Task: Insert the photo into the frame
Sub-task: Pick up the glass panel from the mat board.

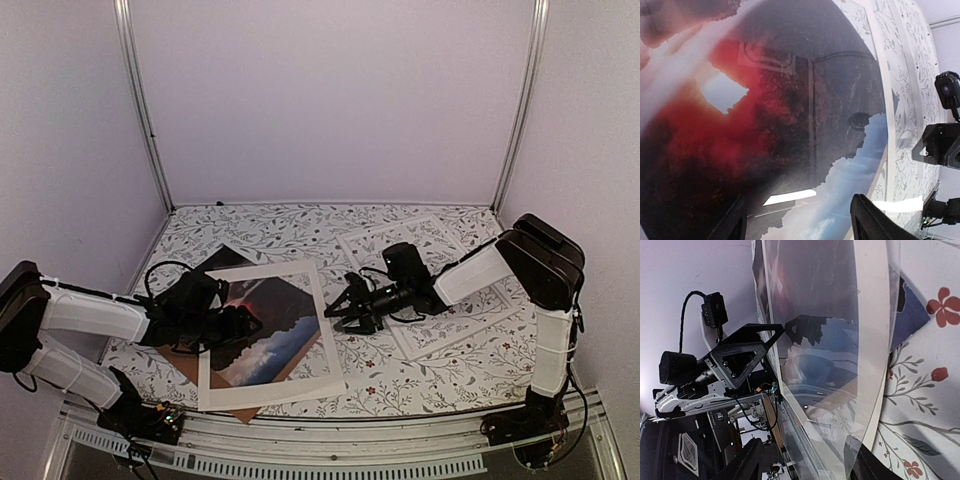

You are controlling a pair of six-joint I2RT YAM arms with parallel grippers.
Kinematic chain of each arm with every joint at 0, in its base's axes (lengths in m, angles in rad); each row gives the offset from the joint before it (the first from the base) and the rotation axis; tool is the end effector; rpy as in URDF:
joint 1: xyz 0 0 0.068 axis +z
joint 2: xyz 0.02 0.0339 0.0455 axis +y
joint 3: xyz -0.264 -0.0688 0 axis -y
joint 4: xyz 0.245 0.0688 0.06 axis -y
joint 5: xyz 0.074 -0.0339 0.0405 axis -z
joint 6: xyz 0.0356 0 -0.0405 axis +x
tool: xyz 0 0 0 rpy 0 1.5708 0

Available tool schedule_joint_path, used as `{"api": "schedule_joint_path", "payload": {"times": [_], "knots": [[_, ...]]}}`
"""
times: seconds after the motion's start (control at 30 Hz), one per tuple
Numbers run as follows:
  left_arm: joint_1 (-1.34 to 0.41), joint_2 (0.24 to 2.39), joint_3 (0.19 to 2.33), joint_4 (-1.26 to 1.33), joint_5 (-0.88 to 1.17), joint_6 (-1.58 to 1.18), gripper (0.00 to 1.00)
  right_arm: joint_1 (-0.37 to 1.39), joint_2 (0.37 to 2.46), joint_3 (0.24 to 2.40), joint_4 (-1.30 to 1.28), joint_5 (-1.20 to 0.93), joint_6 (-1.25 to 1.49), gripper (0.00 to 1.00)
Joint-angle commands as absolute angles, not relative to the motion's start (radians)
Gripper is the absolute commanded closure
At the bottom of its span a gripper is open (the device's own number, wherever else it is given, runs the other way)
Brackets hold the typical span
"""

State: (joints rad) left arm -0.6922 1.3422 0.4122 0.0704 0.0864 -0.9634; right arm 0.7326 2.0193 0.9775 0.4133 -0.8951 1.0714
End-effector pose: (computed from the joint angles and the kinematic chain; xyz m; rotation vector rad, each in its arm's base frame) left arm 0.1722 -0.1467 0.1272 -0.3114 2.5920 -0.7903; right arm 0.2697 0.2800 0.1136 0.1774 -2.5140 -1.7071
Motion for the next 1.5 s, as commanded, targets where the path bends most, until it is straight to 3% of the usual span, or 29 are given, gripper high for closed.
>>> {"api": "schedule_joint_path", "payload": {"times": [0.0,0.17,0.47,0.8,1.0,1.33,1.4,1.47], "knots": [[-0.726,1.405,0.355,-0.092,0.114,-0.994,0.27,0.733,2.047,0.951,0.574,-0.955,1.163,0.43],[-0.735,1.405,0.357,-0.091,0.111,-0.997,0.27,0.732,2.057,0.961,0.548,-0.950,1.165,0.46],[-0.741,1.391,0.367,-0.093,0.112,-0.995,0.27,0.735,2.075,1.070,0.312,-0.896,1.023,0.61],[-0.742,1.310,0.444,-0.149,0.077,-0.933,0.25,0.732,2.023,1.193,0.011,-0.780,0.813,1.00],[-0.739,1.232,0.561,-0.205,0.051,-0.842,0.21,0.683,1.920,1.274,-0.208,-0.767,0.623,1.00],[-0.739,1.184,0.746,-0.235,0.003,-0.712,0.17,0.438,1.654,1.308,-0.579,-0.755,0.346,1.00],[-0.740,1.208,0.784,-0.233,0.002,-0.705,0.02,0.382,1.604,1.311,-0.648,-0.714,0.295,1.00],[-0.743,1.245,0.819,-0.230,0.003,-0.705,0.00,0.317,1.544,1.311,-0.694,-0.708,0.264,1.00]]}}
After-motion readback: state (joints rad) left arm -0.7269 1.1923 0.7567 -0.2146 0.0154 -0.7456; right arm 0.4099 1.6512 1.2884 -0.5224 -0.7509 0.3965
